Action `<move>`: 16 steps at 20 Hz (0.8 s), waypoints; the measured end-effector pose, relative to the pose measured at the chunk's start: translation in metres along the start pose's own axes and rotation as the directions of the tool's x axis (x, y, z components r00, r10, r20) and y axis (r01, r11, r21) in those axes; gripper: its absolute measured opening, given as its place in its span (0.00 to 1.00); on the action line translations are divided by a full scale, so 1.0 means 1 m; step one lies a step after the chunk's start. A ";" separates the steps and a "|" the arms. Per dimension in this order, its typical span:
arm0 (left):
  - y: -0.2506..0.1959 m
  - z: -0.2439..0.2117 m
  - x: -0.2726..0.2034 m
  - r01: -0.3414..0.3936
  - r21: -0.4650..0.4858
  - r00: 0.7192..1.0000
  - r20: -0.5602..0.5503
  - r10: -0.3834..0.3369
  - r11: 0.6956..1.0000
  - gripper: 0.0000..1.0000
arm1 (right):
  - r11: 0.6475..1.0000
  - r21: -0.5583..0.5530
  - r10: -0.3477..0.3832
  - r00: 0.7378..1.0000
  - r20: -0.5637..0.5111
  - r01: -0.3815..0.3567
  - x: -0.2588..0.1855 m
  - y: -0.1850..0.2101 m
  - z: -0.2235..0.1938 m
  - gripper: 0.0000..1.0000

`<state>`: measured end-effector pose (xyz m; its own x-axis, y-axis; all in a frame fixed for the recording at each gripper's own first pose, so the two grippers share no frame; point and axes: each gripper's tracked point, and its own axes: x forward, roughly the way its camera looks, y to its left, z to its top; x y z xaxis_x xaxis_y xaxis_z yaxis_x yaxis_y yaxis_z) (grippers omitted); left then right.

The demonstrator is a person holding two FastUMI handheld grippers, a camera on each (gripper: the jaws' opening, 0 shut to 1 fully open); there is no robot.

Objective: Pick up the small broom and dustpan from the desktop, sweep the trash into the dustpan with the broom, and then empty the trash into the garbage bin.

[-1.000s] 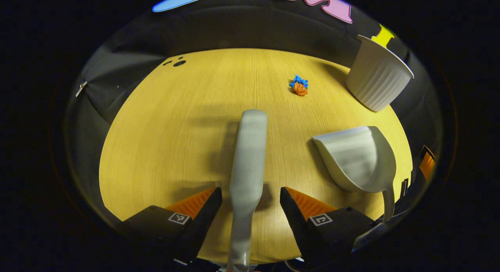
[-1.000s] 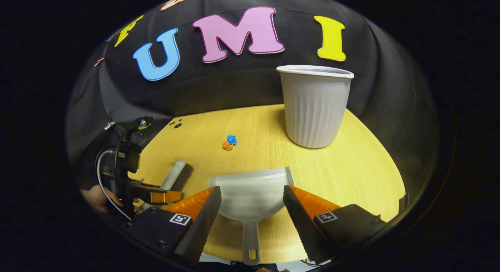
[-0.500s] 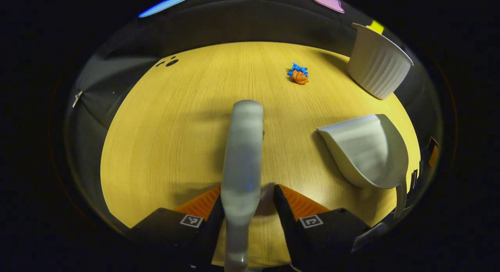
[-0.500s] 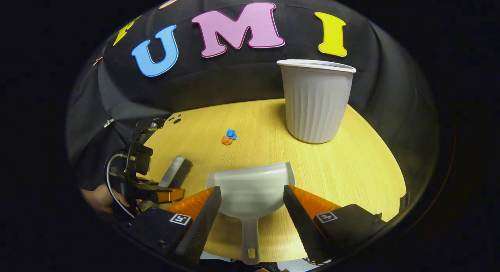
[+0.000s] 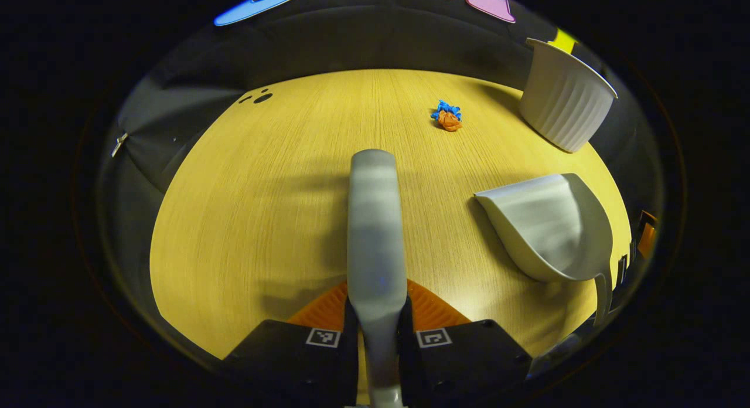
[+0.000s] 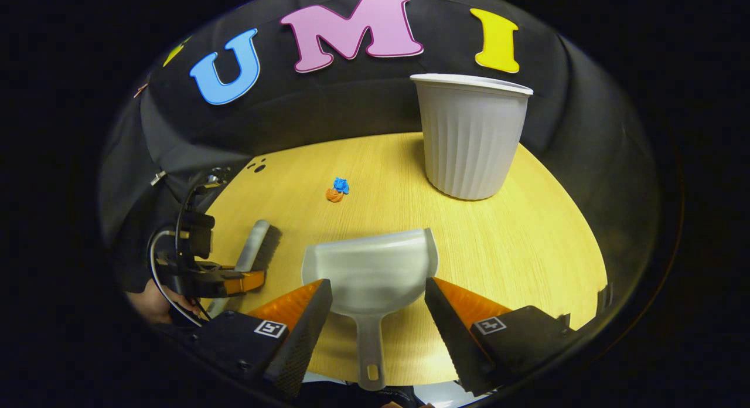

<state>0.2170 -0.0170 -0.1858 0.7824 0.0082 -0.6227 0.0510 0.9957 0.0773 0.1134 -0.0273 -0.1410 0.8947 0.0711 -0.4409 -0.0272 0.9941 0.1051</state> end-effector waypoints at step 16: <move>0.034 -0.004 -0.078 0.018 -0.127 0.986 0.168 0.003 0.992 0.29 | 0.998 -0.015 -0.059 0.958 -0.282 0.057 0.013 -0.001 -0.078 1.00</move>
<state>0.1547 0.0170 -0.1376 0.8757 -0.0042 -0.4829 -0.0138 0.9993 -0.0338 0.0908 -0.0213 -0.2163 0.7330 0.0326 -0.6795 0.0176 0.9976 0.0668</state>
